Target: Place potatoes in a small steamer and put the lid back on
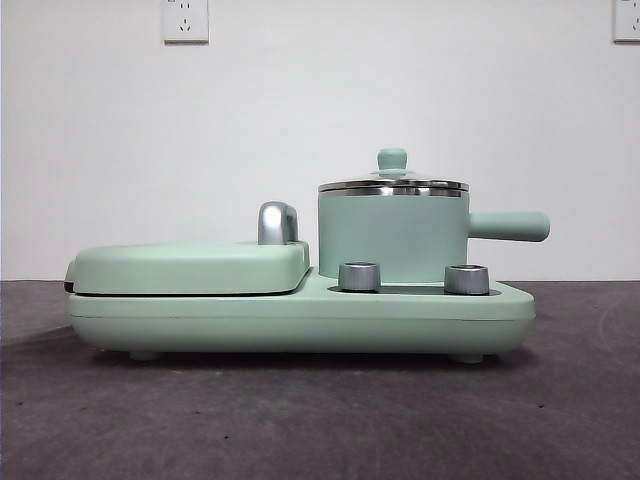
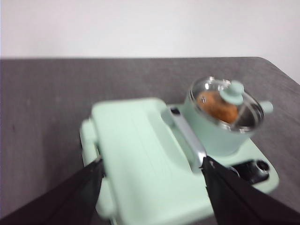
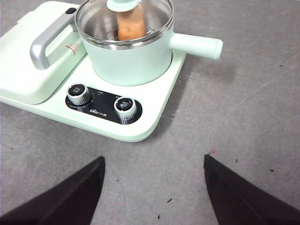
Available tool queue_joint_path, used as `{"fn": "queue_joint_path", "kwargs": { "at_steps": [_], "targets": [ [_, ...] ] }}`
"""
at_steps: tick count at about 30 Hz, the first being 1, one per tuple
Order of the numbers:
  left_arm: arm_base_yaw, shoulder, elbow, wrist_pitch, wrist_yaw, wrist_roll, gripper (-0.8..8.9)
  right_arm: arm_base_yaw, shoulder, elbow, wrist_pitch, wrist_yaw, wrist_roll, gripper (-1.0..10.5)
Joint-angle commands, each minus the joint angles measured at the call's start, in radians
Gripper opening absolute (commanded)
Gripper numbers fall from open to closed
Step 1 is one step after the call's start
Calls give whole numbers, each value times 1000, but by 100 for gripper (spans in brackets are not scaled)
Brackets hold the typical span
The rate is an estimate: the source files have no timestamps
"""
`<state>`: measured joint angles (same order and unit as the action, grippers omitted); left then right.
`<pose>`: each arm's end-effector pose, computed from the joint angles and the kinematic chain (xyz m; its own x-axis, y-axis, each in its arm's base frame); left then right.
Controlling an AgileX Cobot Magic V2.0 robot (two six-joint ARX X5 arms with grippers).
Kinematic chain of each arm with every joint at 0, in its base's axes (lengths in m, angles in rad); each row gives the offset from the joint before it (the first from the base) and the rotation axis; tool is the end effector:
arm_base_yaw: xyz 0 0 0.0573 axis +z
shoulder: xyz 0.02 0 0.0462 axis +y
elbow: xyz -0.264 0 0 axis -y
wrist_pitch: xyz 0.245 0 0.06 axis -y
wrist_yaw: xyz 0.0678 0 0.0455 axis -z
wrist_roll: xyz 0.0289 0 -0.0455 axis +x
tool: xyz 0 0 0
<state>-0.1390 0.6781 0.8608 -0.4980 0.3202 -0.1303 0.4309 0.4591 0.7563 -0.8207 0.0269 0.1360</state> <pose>0.1324 -0.0277 0.3431 0.8501 -0.4367 -0.2943 0.3843 0.8965 -0.2203 0.0764 0.0343 0.3013 0.7979 0.3372 -0.4997 -0.3311 0.9378 0.1041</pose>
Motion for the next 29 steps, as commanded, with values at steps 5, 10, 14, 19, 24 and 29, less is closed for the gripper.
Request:
{"fn": "queue_joint_path", "kwargs": {
  "at_steps": [5, 10, 14, 19, 24, 29],
  "targets": [
    [2, -200, -97, -138, -25, -95, 339, 5, 2, 3, 2, -1, 10, 327],
    [1, -272, -96, -278, -21, -118, 338, 5, 2, 3, -11, -5, 10, 328],
    [0, -311, -95, -317, -11, -114, -3, 5, 3, 3, -18, -54, 2, 26],
    [1, -315, -95, -323, -13, -114, 7, 5, -2, 3, -10, -81, 3, 13],
    [1, -315, -95, -321, -13, -114, 7, 5, -4, 3, -10, -79, 3, 13],
    [1, -315, -95, -321, -13, -114, 7, 5, -4, 3, -10, -79, 3, 13]
  ]
}}
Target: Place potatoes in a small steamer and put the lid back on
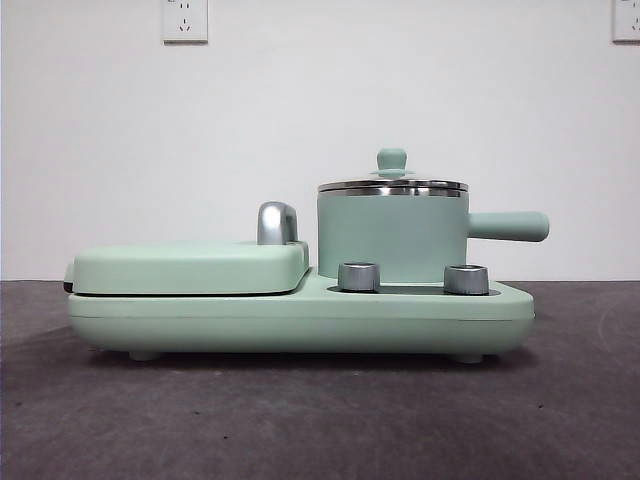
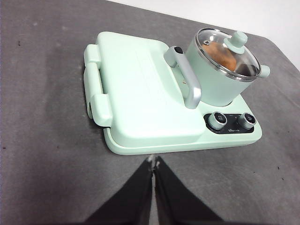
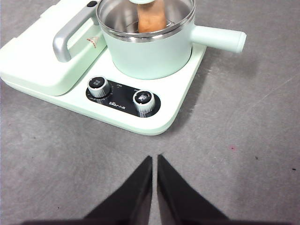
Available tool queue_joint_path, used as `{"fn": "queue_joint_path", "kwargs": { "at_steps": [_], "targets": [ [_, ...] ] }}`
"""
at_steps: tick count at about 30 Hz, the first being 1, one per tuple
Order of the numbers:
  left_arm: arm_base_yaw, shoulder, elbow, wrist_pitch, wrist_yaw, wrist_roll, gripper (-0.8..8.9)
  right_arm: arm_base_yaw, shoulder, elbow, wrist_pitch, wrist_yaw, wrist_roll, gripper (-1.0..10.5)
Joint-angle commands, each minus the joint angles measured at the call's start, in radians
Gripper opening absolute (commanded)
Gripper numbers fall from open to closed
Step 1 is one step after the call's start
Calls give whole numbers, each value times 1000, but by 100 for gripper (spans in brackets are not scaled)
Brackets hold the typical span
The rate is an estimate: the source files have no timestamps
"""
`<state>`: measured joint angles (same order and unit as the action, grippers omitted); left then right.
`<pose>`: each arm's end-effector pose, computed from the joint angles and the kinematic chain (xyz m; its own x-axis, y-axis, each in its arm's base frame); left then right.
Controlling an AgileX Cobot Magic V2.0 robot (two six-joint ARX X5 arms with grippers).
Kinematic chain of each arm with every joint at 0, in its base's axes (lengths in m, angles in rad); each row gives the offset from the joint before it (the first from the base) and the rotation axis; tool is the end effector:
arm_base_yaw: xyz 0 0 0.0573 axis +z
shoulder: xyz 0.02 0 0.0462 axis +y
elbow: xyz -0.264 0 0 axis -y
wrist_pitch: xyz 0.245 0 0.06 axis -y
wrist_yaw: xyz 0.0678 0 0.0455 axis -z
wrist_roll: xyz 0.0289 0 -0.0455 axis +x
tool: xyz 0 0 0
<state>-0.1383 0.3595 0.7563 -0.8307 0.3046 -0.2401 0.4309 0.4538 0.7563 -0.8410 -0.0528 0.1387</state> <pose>0.0604 -0.0172 0.3063 0.8160 -0.4164 -0.4011 0.2905 0.8951 -0.3382 0.0736 0.0355 0.2999 0.7569 0.4060 -0.5121 -0.3894 0.9095 0.1455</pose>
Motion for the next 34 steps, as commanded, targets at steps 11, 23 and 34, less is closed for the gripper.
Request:
{"fn": "queue_joint_path", "kwargs": {
  "at_steps": [11, 23, 34],
  "targets": [
    [14, -47, -77, 132, -18, 187, 7, 5, 1, 3, 10, 1, 0, 13],
    [99, -323, -603, 575, -166, 173, 7, 5, 1, 3, 10, 1, 0, 13],
    [99, -356, -743, 672, -178, 165, 7, 5, 1, 3, 11, 1, 0, 13]
  ]
}}
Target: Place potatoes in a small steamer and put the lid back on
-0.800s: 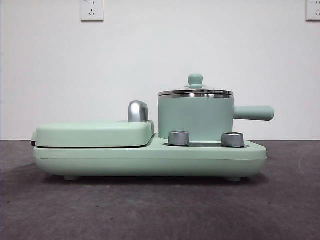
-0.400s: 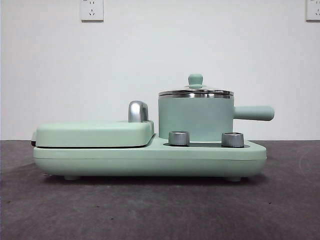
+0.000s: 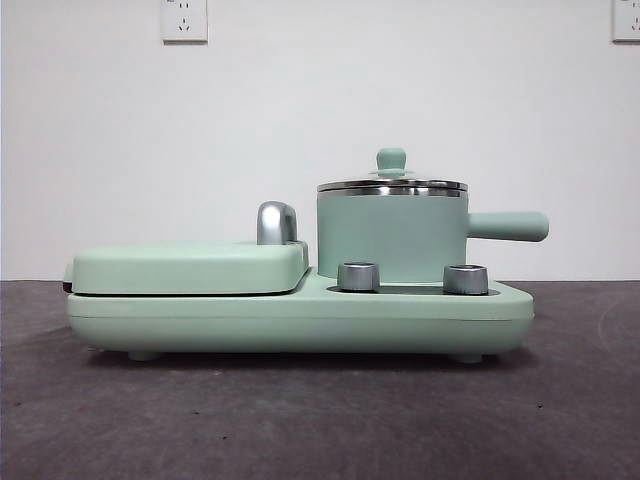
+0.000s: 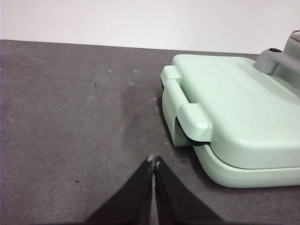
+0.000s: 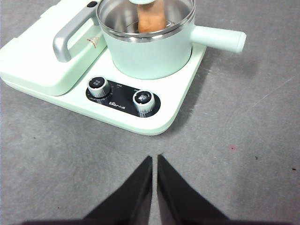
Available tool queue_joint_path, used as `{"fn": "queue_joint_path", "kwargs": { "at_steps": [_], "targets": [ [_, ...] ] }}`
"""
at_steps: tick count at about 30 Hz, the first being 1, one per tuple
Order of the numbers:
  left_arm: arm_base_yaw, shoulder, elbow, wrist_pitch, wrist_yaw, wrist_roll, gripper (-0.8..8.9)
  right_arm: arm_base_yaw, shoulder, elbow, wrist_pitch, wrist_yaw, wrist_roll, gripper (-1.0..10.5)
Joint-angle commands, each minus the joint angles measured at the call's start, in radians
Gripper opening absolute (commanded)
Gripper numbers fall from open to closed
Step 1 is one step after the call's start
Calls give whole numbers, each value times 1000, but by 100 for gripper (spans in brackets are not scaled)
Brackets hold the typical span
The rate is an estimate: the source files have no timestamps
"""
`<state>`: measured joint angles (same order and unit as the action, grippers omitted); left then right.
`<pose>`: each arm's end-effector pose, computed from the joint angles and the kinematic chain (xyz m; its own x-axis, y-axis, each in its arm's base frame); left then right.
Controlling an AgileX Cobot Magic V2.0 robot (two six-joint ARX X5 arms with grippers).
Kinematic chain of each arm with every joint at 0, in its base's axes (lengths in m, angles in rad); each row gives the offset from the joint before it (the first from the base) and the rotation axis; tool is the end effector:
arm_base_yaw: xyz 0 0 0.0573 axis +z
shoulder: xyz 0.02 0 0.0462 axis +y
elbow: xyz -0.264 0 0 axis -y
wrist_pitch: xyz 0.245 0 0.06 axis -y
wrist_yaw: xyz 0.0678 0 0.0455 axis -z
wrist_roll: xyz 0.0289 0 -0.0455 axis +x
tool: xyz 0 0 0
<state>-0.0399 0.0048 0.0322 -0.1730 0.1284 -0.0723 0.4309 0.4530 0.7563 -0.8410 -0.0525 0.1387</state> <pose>0.0945 -0.0075 0.1575 0.9754 -0.1671 -0.1439 0.1552 0.9838 -0.0900 0.0735 0.0354 0.3000 0.7574 0.4059 -0.5115 -0.3893 0.9096 0.1454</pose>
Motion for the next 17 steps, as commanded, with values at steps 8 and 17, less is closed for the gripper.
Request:
{"fn": "queue_joint_path", "kwargs": {
  "at_steps": [8, 17],
  "targets": [
    [0, -2, -19, 16, -1, -3, 7, 5, 2, 3, 11, 0, 0, 13],
    [0, -2, -19, 16, -1, -3, 7, -30, -26, 3, 12, 10, -73, 13]
  ]
}}
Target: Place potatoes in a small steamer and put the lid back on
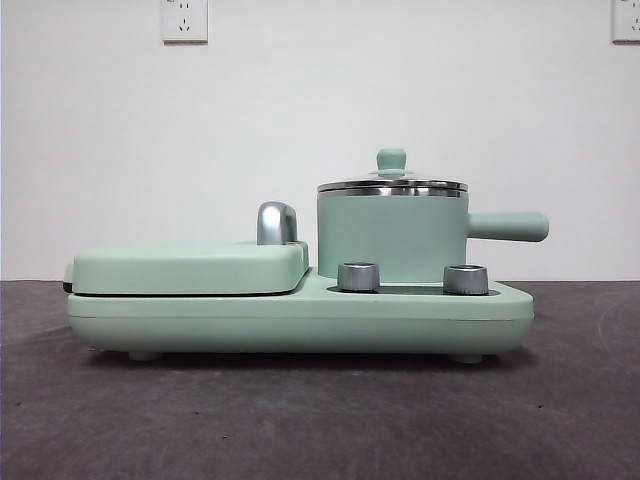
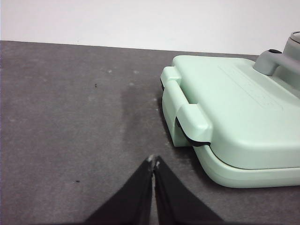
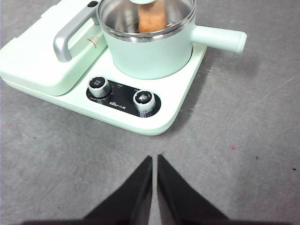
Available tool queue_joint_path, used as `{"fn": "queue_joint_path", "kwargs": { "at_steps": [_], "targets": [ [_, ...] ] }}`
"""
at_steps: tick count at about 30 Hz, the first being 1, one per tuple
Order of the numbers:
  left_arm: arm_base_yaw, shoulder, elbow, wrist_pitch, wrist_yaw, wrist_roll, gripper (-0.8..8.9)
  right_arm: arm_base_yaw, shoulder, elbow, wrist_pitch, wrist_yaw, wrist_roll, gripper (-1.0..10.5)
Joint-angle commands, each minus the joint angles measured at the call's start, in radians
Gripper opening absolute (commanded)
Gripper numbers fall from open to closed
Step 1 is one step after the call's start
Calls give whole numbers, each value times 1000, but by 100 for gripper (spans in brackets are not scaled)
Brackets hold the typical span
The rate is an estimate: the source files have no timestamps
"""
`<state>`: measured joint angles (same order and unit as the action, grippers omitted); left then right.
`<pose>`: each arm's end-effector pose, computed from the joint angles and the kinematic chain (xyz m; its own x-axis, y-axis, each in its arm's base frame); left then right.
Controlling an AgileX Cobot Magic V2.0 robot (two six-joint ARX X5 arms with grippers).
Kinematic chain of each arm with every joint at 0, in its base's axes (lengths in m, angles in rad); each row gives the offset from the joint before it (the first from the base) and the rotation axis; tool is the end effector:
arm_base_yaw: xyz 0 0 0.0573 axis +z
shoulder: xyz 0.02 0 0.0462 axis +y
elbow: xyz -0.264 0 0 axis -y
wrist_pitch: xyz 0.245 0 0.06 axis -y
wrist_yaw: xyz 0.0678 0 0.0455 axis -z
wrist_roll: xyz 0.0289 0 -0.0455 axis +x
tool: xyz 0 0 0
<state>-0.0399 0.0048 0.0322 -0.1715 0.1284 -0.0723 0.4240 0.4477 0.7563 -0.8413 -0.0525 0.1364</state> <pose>0.0945 -0.0075 0.1576 0.9756 -0.1671 -0.1424 0.1554 0.9838 -0.0898 0.0727 0.0345 0.3003 0.7625 0.4017 -0.5072 -0.3849 0.9117 0.1435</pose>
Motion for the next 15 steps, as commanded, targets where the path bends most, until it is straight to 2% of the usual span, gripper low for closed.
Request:
{"fn": "queue_joint_path", "kwargs": {
  "at_steps": [1, 7, 11, 15],
  "targets": [
    [0, -2, -19, 14, -1, -3, 7, -41, -32, 0, 29, 6, -89, 13],
    [0, -2, -19, 14, -1, -3, 7, -226, -180, -162, 278, 38, -226, 13],
    [0, -2, -19, 14, -1, -3, 7, -328, -300, -351, 383, 19, -217, 13],
    [0, -2, -19, 14, -1, -3, 6, -378, -392, -531, 475, -16, -188, 13]
  ]
}}
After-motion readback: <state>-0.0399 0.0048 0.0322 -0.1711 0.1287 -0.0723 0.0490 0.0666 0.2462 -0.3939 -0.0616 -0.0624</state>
